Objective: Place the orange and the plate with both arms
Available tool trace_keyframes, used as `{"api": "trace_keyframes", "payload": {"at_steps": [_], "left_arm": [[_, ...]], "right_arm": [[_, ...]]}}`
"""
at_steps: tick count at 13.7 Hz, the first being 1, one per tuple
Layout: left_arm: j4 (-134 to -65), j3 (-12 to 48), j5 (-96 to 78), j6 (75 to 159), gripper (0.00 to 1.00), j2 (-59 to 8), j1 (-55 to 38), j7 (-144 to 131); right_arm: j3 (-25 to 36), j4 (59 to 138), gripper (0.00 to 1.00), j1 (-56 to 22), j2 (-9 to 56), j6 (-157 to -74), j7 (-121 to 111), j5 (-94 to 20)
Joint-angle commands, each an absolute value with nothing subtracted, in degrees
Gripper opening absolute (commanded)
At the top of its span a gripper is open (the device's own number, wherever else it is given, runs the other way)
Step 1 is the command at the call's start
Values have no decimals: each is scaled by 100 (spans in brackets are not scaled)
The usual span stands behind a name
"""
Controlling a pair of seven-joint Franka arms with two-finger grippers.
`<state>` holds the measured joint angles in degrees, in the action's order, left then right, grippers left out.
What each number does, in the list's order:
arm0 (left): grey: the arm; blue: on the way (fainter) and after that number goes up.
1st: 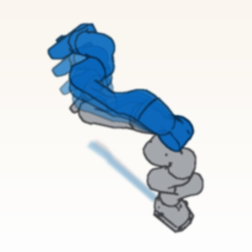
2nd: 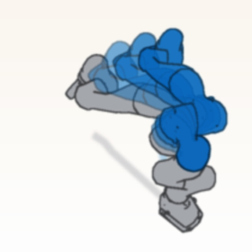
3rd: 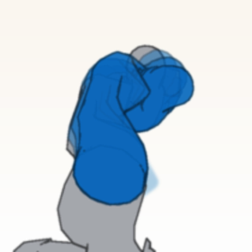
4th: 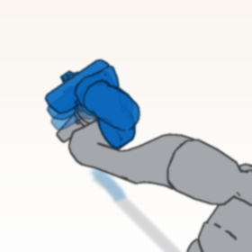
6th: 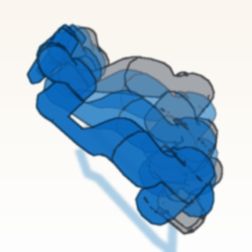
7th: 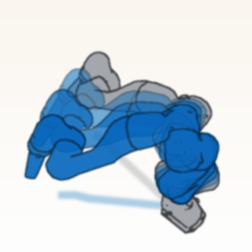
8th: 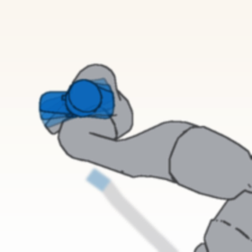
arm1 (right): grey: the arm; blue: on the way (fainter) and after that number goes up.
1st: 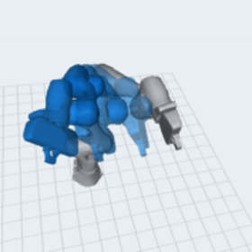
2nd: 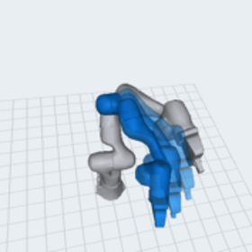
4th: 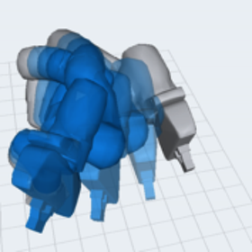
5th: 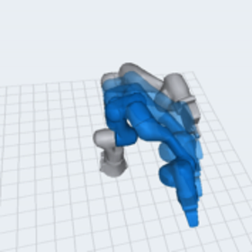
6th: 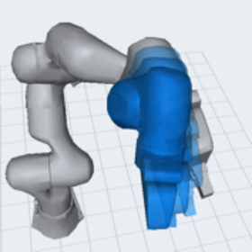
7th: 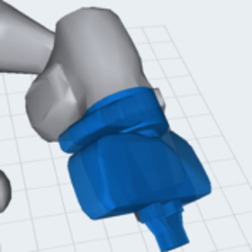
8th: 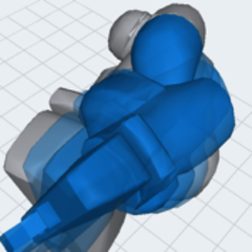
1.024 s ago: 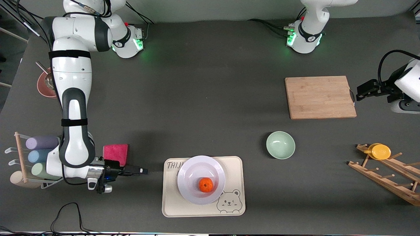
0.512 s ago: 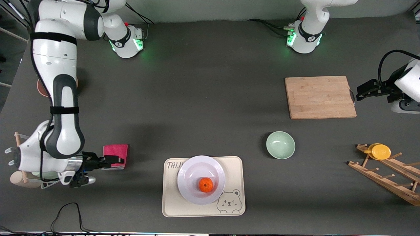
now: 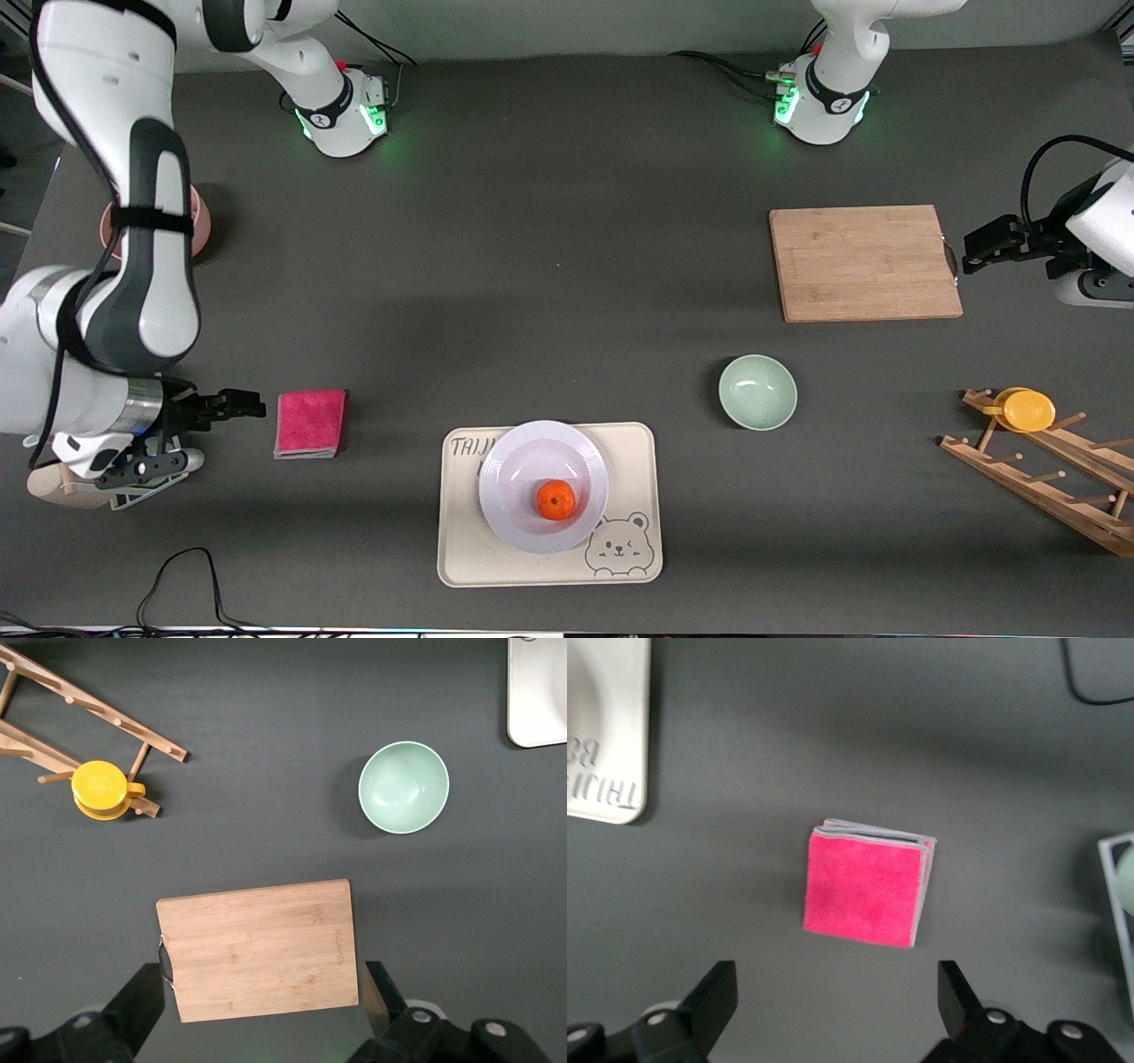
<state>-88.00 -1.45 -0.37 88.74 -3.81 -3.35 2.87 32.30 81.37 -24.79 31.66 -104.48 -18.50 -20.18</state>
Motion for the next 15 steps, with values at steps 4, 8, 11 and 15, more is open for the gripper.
{"api": "trace_keyframes", "payload": {"at_steps": [4,8,11,15], "left_arm": [[-8851,-167,44,8965,100,-334,-387,264],[-8886,-167,44,8991,100,-343,-343,290],[-8886,-167,44,8982,100,-343,-352,290],[-8895,-167,44,8982,100,-343,-360,290]], "right_arm": [[3567,8341,100,-2786,2225,-9538,-1573,-1441],[3639,8323,100,-2926,1741,-9246,-1529,-897],[3639,8358,100,-2927,1486,-9229,-1538,-879],[3630,8323,100,-3199,1503,-9360,-1232,-713]]}}
